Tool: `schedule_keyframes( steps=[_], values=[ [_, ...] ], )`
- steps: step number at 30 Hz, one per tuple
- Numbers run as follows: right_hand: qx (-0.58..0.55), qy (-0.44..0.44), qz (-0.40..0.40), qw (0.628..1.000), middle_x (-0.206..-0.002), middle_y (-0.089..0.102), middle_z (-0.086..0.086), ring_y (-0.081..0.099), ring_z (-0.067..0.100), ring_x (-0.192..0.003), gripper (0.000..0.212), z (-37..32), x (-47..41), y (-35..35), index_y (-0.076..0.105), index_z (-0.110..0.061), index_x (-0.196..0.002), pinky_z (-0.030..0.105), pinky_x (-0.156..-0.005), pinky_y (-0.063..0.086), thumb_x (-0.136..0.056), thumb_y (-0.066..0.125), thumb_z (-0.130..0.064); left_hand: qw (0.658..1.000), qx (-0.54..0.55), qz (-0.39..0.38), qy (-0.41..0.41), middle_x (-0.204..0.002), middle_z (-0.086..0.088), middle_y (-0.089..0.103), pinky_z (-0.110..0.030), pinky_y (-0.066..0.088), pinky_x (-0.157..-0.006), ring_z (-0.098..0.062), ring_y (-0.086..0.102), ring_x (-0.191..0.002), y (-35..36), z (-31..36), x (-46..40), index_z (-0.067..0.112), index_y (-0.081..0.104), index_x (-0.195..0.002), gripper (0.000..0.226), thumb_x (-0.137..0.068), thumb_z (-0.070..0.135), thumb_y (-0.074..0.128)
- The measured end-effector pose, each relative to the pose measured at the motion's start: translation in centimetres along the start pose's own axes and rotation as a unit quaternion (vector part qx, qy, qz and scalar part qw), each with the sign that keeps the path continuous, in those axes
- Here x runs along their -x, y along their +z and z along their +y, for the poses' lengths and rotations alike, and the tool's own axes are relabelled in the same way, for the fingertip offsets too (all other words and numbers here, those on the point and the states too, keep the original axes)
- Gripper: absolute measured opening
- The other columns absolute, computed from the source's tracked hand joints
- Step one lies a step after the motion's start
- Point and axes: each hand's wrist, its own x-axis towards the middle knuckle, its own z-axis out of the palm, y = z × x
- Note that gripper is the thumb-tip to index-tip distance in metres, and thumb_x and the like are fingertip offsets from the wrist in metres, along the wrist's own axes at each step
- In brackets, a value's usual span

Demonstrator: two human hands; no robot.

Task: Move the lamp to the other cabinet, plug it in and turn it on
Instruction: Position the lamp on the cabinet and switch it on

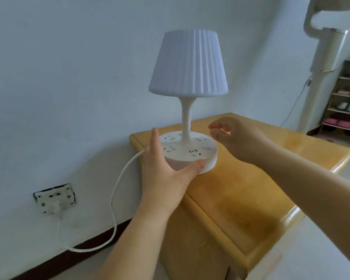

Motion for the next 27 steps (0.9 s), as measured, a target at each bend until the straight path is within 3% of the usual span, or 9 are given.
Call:
schedule_keyframes(
  steps=[2, 5, 9, 12, 16, 22, 27],
  values=[
    [-0.062, 0.019, -0.045, 0.997, -0.118, 0.058, -0.005, 0.052, 0.013, -0.102, 0.028, 0.3, -1.7, 0.3, 0.062, -0.023, -0.115, 0.027, -0.079, 0.037, -0.093, 0.049, -0.035, 0.998, -0.064, 0.022, -0.002, -0.15, 0.01, 0.025, -0.032, 0.025, -0.108, -0.015, 0.025, -0.136, 0.9, 0.7, -0.1, 0.037, 0.001, -0.145, 0.117, -0.055, 0.053, 0.074],
    [-0.148, 0.058, -0.116, 0.98, -0.112, 0.061, 0.001, 0.055, 0.019, -0.096, 0.025, -0.1, -3.9, 1.0, 0.062, -0.021, -0.11, 0.026, -0.072, 0.04, -0.092, 0.052, -0.035, 0.992, -0.119, 0.049, -0.018, -0.152, 0.005, 0.018, -0.047, 0.022, -0.114, -0.018, 0.02, -0.139, 2.3, 1.2, -0.6, 0.033, -0.008, -0.145, 0.125, -0.054, 0.057, 0.075],
    [-0.182, 0.1, -0.191, 0.959, -0.111, 0.065, 0.009, 0.06, 0.028, -0.101, 0.037, -0.8, -6.0, 2.3, 0.064, -0.009, -0.109, 0.039, -0.09, 0.048, -0.086, 0.056, -0.037, 0.974, -0.213, 0.056, -0.051, -0.155, -0.006, 0.015, -0.05, 0.017, -0.114, -0.024, 0.014, -0.141, 3.5, 1.4, -1.5, 0.027, -0.012, -0.145, 0.132, -0.047, 0.073, 0.063],
    [-0.194, 0.096, -0.229, 0.949, -0.102, 0.07, 0.016, 0.064, 0.031, -0.088, 0.036, -0.9, -7.0, 3.1, 0.066, -0.002, -0.096, 0.044, -0.087, 0.05, -0.082, 0.056, -0.033, 0.963, -0.254, 0.062, -0.07, -0.155, -0.011, 0.014, -0.049, 0.01, -0.116, -0.026, 0.009, -0.142, 4.1, 1.6, -2.1, 0.025, -0.013, -0.145, 0.133, -0.047, 0.077, 0.061],
    [-0.189, 0.083, -0.239, 0.949, -0.08, 0.062, 0.012, 0.054, 0.024, -0.07, 0.025, -0.3, -7.7, 3.4, 0.061, -0.008, -0.076, 0.037, -0.069, 0.046, -0.08, 0.06, -0.032, 0.959, -0.267, 0.059, -0.076, -0.155, -0.008, 0.015, -0.047, 0.012, -0.115, -0.024, 0.01, -0.141, 4.5, 1.4, -2.5, 0.025, -0.012, -0.145, 0.135, -0.044, 0.077, 0.061],
    [-0.227, 0.101, -0.24, 0.938, -0.091, 0.07, 0.013, 0.064, 0.027, -0.08, 0.031, 0.7, -7.9, 3.5, 0.07, -0.003, -0.093, 0.04, -0.083, 0.052, -0.082, 0.064, -0.031, 0.966, -0.244, 0.062, -0.065, -0.148, 0.0, 0.023, -0.047, 0.022, -0.112, -0.022, 0.016, -0.138, 4.6, 0.8, -2.7, 0.031, -0.008, -0.145, 0.135, -0.037, 0.078, 0.058],
    [-0.256, 0.134, -0.236, 0.928, -0.098, 0.07, 0.016, 0.064, 0.03, -0.082, 0.033, 0.7, -7.5, 3.6, 0.068, -0.003, -0.102, 0.04, -0.082, 0.053, -0.085, 0.063, -0.031, 0.967, -0.245, 0.055, -0.046, -0.146, 0.003, 0.025, -0.047, 0.026, -0.111, -0.02, 0.02, -0.136, 4.2, 0.4, -3.0, 0.033, -0.007, -0.145, 0.135, -0.038, 0.079, 0.06]
  ],
)
